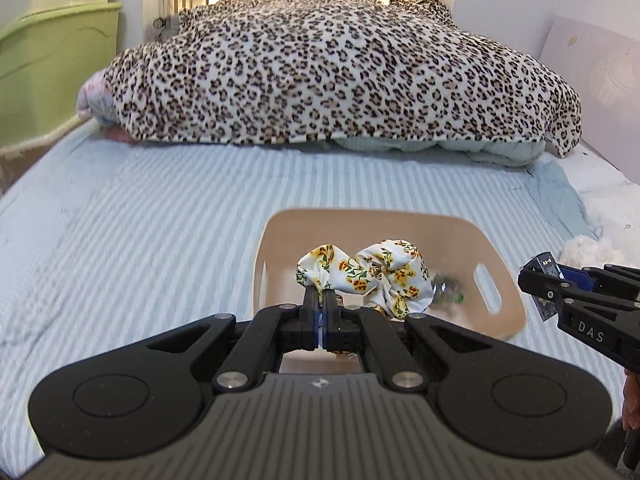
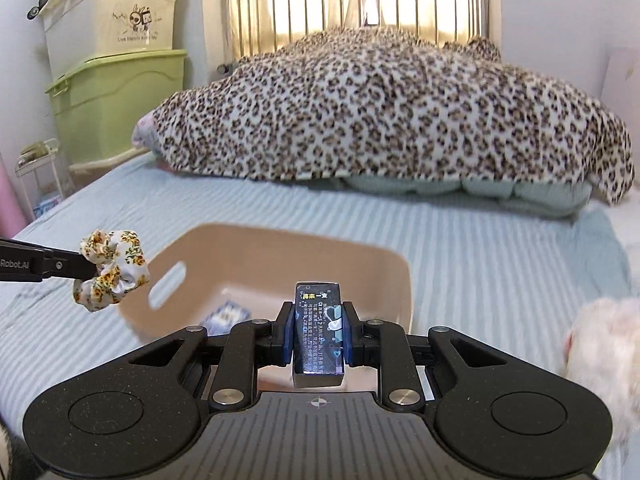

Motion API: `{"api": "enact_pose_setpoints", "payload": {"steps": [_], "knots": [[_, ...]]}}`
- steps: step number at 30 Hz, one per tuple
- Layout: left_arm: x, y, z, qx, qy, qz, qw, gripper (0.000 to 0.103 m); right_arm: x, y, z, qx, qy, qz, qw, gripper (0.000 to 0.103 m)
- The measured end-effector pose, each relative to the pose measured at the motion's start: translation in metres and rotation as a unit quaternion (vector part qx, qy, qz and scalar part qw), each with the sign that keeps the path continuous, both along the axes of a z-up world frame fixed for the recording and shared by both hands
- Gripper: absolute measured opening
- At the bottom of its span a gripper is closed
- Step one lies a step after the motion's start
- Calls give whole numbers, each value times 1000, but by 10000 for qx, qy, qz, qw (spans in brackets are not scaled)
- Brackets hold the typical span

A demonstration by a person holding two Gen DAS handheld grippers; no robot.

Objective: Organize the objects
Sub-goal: 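Lift the scrunchie and card box into the basket and open both tools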

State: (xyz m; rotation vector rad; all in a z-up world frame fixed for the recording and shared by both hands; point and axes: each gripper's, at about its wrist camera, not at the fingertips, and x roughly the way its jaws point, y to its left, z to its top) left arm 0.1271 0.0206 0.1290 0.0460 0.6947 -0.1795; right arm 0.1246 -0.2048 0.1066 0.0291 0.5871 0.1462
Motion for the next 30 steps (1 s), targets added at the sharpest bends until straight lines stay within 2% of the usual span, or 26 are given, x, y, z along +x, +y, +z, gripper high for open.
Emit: {"api": "enact_pose_setpoints", "payload": {"steps": [6, 11, 17, 22, 23, 25, 26, 27, 28, 29, 30], "knots": [[39, -18, -18, 252, 124, -19, 9996, 2, 35, 0, 6, -121, -95, -89, 9998, 21], [71, -24, -52, 337, 574, 140, 9977, 2, 58, 3, -6, -130, 71, -138, 9998, 21], [95, -27, -97, 602, 1093, 252, 9919, 2, 79, 10, -35, -234, 464, -141, 9985, 21], [99, -25, -117, 688, 1326, 216, 9885, 4, 89, 13, -62, -322, 972, -23, 9947, 22], [98, -25, -117, 675, 1319, 185, 9888, 7, 89, 13, -65, -347, 1022, -21, 9942, 33], [93, -24, -110, 623, 1218, 168, 9905, 16, 86, 14, -67, -385, 1021, -18, 9940, 35], [89, -24, -105, 650, 1131, 199, 9913, 18, 82, 14, -66, -384, 986, -24, 9944, 41], [86, -24, -99, 681, 1037, 212, 9921, 31, 80, 13, -63, -384, 940, -29, 9948, 48], [81, -24, -92, 680, 935, 201, 9931, 49, 76, 13, -59, -384, 860, -38, 9955, 52], [76, -23, -86, 660, 837, 195, 9941, 57, 72, 12, -55, -387, 790, -62, 9961, 60], [69, -22, -80, 640, 741, 197, 9950, 68, 69, 11, -50, -383, 722, -101, 9966, 67]]}}
